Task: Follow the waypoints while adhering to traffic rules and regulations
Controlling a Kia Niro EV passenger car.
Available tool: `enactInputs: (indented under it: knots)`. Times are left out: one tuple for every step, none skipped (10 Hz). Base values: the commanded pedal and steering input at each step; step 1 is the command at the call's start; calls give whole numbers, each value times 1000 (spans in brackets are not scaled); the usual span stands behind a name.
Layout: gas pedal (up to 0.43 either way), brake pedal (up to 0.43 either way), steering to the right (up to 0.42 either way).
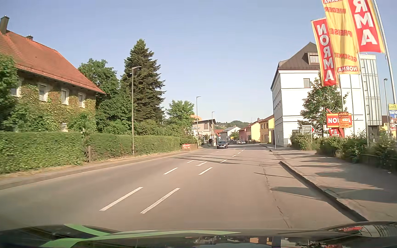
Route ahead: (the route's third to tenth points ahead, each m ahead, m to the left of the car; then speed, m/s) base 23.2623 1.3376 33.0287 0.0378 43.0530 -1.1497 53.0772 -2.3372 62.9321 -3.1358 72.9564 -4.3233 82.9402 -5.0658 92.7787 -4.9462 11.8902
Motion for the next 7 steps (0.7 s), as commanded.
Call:
enactInputs:
  knots:
    - [59, 0, 55]
    - [59, 0, 54]
    - [59, 0, 54]
    - [67, 0, 49]
    - [110, 0, 44]
    - [118, 0, 43]
    - [118, 0, 43]
